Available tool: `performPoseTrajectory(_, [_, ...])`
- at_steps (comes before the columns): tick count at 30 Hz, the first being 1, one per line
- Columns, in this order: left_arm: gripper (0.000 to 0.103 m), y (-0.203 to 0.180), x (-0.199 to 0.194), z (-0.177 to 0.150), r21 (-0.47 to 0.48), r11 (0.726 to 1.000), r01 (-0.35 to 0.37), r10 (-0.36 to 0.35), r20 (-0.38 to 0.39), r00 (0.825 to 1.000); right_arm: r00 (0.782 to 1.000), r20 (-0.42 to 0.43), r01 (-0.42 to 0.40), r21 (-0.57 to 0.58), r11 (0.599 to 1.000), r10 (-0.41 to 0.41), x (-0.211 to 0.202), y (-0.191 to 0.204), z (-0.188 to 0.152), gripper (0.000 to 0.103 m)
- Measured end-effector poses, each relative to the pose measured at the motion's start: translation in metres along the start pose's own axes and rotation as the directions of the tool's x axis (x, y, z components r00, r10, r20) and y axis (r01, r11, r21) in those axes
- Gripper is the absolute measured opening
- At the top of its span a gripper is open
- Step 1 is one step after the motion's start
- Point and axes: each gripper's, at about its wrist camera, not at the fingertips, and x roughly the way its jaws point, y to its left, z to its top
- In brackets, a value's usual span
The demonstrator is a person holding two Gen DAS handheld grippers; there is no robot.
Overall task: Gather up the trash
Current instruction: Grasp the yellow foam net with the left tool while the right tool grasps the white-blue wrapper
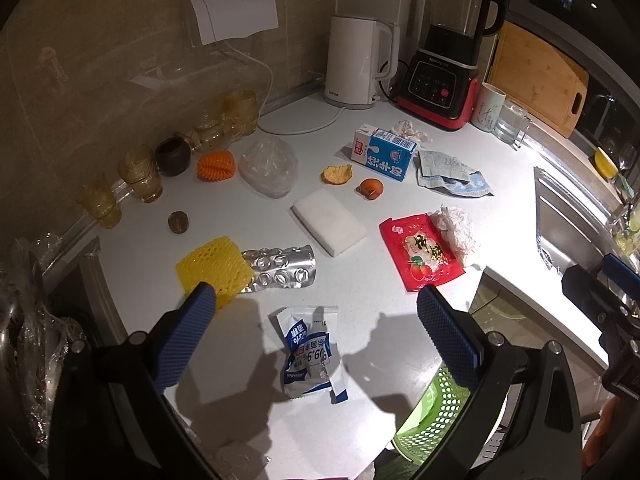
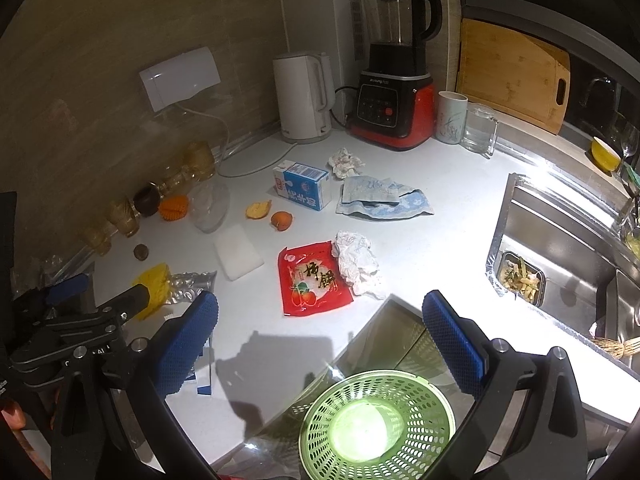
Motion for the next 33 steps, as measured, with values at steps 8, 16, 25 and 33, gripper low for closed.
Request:
performPoseTrajectory(8, [0.097, 0.033, 0.028, -0.013, -0.002, 1.000, 0.017, -0.017, 0.021, 1.000, 0.996, -0.066, -0.058, -0.043, 0.997, 0.055, 0.032, 0.020, -0.015, 0.101])
performPoseTrajectory(16, [0.097, 0.073, 0.069, -0.021, -0.010, 1.000, -0.007, 0.008, 0.039, 0.999, 0.987, -0.115, -0.123, -0.097, 0.988, 0.112, 0.057, 0.048, -0.038, 0.101])
performPoseTrajectory(25, [0.097, 0.106, 0.103, -0.024, -0.080, 0.997, -0.012, 0.015, 0.035, 0.999, 0.977, -0.159, -0.160, -0.121, 0.980, 0.140, 0.085, 0.072, -0.057, 0.101])
performPoseTrajectory(33, [0.093, 0.121, 0.122, -0.024, -0.141, 0.990, -0.007, 0.010, 0.023, 1.000, 0.971, -0.182, -0.177, -0.128, 0.976, 0.152, 0.104, 0.090, -0.067, 0.101])
